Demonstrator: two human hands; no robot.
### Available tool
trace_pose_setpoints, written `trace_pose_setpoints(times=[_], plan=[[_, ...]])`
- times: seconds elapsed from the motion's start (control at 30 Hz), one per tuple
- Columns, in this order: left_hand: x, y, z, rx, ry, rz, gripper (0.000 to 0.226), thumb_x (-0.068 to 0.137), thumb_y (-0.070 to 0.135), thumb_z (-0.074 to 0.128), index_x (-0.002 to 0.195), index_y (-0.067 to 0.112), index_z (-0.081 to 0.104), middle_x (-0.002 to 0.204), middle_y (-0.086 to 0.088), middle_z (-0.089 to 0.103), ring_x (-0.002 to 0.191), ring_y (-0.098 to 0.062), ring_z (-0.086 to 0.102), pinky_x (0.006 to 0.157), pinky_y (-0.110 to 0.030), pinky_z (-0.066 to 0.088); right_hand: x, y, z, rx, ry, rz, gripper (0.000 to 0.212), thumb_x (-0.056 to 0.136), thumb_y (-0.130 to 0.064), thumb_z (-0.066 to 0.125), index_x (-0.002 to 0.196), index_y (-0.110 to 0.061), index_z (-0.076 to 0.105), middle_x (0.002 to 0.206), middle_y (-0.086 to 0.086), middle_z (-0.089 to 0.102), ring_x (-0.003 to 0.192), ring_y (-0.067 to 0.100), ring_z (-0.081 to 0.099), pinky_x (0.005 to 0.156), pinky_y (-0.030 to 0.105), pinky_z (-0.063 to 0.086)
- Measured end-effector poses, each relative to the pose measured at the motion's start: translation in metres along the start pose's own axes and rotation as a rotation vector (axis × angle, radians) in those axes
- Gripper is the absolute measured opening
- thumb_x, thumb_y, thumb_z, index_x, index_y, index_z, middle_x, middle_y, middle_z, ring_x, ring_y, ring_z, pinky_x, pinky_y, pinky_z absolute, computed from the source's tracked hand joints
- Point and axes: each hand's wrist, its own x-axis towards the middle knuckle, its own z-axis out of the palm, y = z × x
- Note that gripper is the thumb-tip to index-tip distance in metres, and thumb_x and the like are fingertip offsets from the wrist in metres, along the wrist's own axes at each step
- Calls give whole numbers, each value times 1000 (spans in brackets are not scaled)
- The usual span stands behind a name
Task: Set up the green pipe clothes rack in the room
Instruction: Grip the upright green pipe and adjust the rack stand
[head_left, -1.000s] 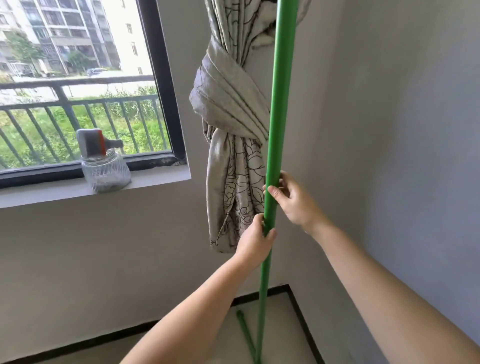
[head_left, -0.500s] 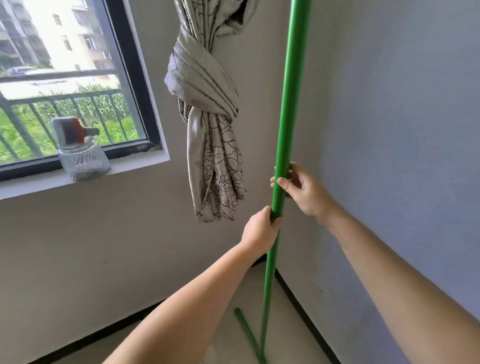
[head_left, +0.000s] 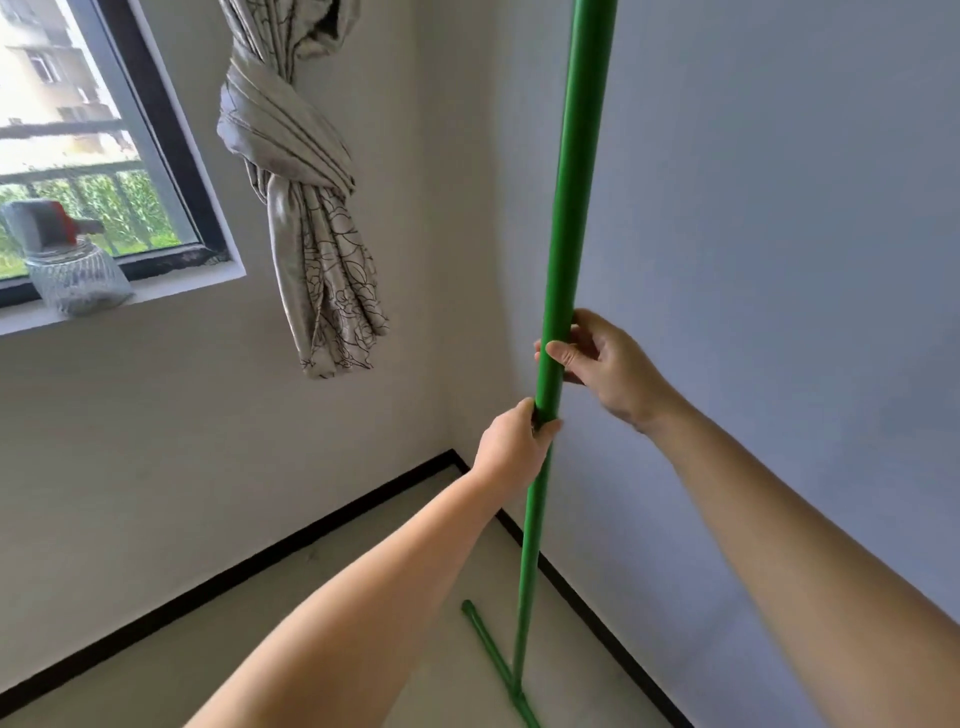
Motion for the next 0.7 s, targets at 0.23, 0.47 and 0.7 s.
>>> trace_pose_setpoints(times=[0.23, 0.47, 0.7], plan=[[-79, 44, 38, -2, -121, 91, 17, 90, 29, 49, 89, 12, 49, 93, -11, 65, 86, -29, 62, 76, -40, 50, -105, -24, -37, -42, 94, 17, 15, 86, -16, 55, 88, -30, 55, 104, 22, 65, 99, 29, 64, 89, 46, 53], [-157, 79, 74, 22, -255, 216, 24, 91, 30, 47, 100, 8, 52, 100, -12, 66, 81, -23, 57, 69, -33, 42, -207, -43, -62, -64, 249, 85, 13, 86, -18, 56, 94, -28, 56, 105, 17, 67, 98, 22, 65, 89, 42, 54], [-239, 108, 111, 36, -326, 283, 21, 92, 31, 46, 97, 11, 50, 88, -6, 59, 78, -23, 55, 67, -34, 42, -311, -65, -79, -54, 370, 128, 19, 86, -17, 55, 105, -18, 55, 101, 10, 67, 94, 16, 67, 81, 29, 56]])
